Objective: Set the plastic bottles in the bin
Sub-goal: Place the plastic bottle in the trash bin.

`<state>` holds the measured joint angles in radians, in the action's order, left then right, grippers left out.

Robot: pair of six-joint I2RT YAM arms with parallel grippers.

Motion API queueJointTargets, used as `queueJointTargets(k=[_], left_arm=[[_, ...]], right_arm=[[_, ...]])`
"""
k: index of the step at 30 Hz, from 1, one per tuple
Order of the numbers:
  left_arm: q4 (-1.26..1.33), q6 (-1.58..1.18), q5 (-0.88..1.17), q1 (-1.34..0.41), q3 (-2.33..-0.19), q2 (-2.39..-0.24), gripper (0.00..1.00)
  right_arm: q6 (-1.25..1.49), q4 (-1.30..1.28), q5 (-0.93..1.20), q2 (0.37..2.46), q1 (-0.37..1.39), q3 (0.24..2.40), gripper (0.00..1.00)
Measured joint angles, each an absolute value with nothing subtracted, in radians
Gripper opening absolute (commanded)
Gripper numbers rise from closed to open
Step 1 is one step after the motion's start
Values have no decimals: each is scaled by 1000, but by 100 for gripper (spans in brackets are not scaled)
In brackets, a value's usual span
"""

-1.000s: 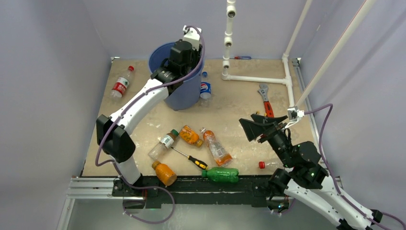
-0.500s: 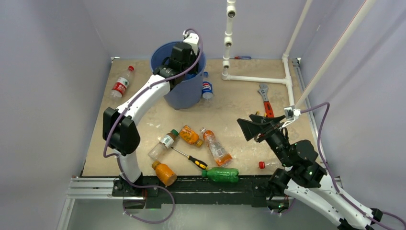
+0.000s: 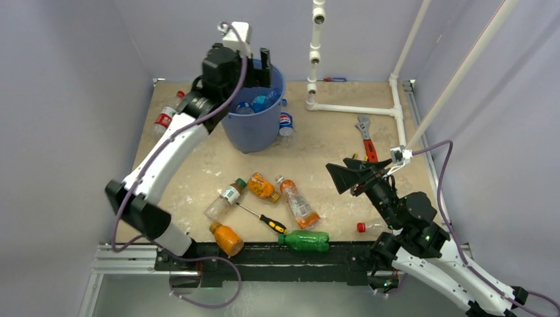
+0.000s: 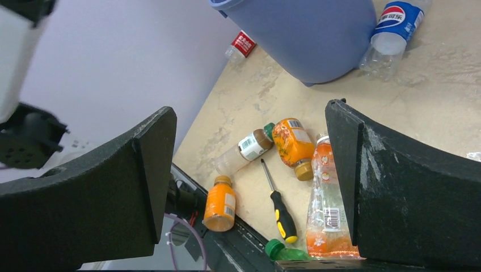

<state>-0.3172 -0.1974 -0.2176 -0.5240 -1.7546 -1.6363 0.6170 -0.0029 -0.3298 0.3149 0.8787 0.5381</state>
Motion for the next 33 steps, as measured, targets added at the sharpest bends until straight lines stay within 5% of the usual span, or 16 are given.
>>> queueJointTargets(k=[5,15,27,33], left_arm=[[-230,-257,-240,-524,-1604,-1341,99],[-178,-408,-450,-524,-976,-699,97],[-280,-432,-381,-524,-791,-762,94],[-297,-435,-343,-524,-787,-746,94]], right_arm=[[628,-32,-354,334,879,538,99],[669,-88,-431,635,879,541,98],[625,79,-346,1195,857,594,95],[561,139,-213,1264,859,601,96]])
